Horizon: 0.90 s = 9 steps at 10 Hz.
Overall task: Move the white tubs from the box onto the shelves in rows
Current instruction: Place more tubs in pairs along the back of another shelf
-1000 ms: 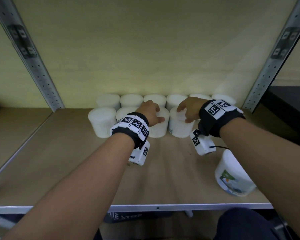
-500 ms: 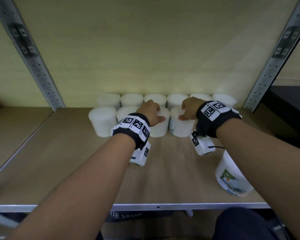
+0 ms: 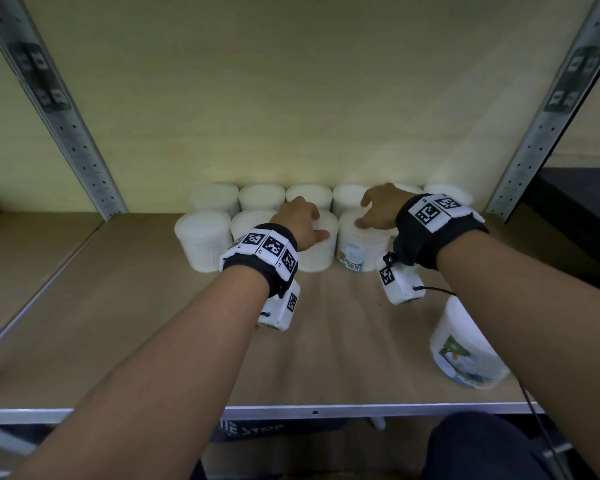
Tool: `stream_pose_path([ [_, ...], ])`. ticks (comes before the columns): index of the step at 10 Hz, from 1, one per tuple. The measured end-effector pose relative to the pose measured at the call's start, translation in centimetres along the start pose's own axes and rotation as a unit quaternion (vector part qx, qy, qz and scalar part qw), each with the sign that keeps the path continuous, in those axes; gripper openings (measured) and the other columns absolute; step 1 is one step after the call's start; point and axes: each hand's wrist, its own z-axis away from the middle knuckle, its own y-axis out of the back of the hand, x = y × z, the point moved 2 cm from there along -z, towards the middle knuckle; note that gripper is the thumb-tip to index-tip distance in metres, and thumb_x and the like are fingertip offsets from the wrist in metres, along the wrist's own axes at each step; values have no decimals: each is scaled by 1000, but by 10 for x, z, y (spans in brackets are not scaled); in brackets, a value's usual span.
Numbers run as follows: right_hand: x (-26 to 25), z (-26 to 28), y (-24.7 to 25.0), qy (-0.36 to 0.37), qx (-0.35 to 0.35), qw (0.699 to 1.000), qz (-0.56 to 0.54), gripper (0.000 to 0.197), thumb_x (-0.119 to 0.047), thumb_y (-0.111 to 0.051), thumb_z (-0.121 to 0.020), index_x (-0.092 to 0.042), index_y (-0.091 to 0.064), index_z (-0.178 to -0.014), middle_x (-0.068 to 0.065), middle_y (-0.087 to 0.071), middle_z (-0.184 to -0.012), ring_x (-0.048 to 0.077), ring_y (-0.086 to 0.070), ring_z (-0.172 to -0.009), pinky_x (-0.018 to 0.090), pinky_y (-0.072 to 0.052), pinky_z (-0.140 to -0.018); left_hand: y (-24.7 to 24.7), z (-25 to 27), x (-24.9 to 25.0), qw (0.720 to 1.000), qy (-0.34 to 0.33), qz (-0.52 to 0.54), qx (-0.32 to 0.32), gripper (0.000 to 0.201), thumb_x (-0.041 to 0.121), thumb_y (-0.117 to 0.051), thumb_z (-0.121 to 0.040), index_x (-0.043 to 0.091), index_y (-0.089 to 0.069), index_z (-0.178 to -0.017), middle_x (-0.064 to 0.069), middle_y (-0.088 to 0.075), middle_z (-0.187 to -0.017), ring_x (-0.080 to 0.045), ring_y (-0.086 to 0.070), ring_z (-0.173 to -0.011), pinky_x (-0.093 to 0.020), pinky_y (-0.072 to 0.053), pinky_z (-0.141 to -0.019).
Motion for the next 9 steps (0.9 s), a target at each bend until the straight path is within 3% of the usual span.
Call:
stream_pose_path([
  [1,-1,-1,-6,-10,-3,1000,6,64,-45,-61,-86,-6,-48,-135,12,-51,-138,28,-52,-124,36,-45,-103,0,1,0,1000,1,2,1,53,38,-61,-89,14,-48,-134,-8,-42,-139,-26,-41,-129,-38,-37,-108],
  [3,-1,-1,-7,-1,-2,1000,17,59,-40,-64,-87,-4,-52,-132,12,-56,-132,28,-56,-118,37,-47,-101,0,0,0,1000,-2,0,1,53,38,-61,-89,13,-48,-134,-9,-42,-139,-26,-42,-129,-37,-37,-107],
  [5,0,3,-4,26,-22,999,23,58,-17,-64,-88,-16,-43,-141,6,-44,-145,24,-47,-129,32,-41,-105,0,1,0,1000,-1,-1,5,53,39,-61,-89,13,-48,-134,-9,-42,-138,-26,-42,-128,-38,-38,-107],
  [7,-2,12,2,49,-24,999,4,57,4,-53,-89,-18,-47,-141,7,-43,-145,25,-46,-130,28,-41,-99,-1,0,0,1000,2,3,4,53,38,-61,-89,14,-48,-134,-9,-42,-138,-26,-41,-129,-38,-37,-106],
  [8,-4,6,2,30,6,1000,-3,49,-7,-56,-89,-13,-50,-137,8,-46,-142,26,-47,-129,31,-40,-102,-1,0,0,1000,2,5,4,54,38,-61,-88,13,-48,-134,-9,-42,-138,-26,-42,-128,-37,-38,-106],
  [9,-4,1,0,5,41,999,24,50,-34,-57,-91,-6,-51,-131,11,-52,-136,28,-48,-125,36,-35,-108,-1,0,-1,1000,1,5,3,54,39,-61,-88,14,-48,-134,-9,-42,-138,-27,-42,-128,-38,-38,-106],
])
